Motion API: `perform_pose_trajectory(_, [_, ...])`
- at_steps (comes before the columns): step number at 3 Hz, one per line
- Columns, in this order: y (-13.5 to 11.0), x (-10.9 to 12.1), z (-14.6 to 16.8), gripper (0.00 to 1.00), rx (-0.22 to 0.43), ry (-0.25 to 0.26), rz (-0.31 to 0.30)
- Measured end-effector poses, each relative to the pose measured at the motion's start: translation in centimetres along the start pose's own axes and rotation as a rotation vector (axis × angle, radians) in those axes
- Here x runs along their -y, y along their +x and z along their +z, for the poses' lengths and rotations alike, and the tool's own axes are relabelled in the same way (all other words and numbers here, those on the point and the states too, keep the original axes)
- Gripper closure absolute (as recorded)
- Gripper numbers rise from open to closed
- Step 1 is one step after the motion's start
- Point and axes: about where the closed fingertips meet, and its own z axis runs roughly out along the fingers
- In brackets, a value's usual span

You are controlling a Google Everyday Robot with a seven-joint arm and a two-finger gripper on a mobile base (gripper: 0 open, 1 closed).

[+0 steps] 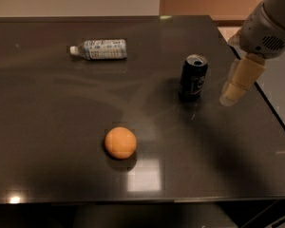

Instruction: Move pepsi can near orange

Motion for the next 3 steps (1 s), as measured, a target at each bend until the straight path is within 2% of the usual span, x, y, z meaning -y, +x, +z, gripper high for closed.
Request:
perform_pose_trajectory(2, [-2.0,3.9,3.5,0.0,0.098,-0.003,0.017])
perform_pose_trajectory(3, [-2.9,5.3,5.4,0.0,0.131,-0.022,0.028])
